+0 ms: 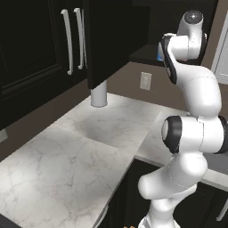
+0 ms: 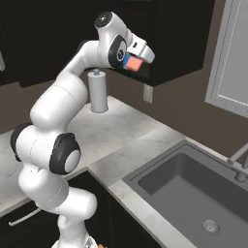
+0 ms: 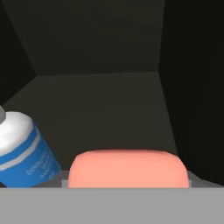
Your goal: Pick up the bar soap and soap dispenser from the sink, and place them back in the cabinet, and close the cabinet door.
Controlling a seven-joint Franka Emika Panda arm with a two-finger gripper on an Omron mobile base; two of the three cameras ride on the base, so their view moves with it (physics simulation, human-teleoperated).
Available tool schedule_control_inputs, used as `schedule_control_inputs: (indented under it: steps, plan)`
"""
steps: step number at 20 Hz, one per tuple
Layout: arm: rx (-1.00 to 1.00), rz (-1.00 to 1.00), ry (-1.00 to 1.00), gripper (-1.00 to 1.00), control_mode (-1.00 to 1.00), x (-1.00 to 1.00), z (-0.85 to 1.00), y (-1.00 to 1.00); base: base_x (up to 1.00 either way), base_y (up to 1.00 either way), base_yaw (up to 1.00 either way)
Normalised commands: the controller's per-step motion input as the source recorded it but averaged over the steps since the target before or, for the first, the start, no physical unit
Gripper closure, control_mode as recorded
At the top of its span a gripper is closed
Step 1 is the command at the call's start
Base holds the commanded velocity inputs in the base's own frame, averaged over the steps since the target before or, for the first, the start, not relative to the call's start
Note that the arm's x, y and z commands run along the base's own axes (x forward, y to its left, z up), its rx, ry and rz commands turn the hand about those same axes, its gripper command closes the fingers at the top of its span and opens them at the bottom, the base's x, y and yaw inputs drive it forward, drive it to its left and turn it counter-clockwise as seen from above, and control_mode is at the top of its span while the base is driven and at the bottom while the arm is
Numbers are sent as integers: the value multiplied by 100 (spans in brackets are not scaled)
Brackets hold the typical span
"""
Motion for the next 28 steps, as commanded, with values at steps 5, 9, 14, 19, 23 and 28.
schedule_control_inputs:
  steps: [5,9,14,19,23,28]
  plan:
    - [0,0,0,100,-100,0,-3,0,0,0,0]
    - [0,0,0,100,-100,0,-5,0,0,0,0]
    - [0,0,0,100,-100,0,-6,0,0,0,0]
    - [0,0,0,100,-100,0,-3,0,0,0,0]
    - [0,0,0,100,-100,0,-3,0,0,0,0]
    - [0,0,0,100,-100,0,-1,0,0,0,0]
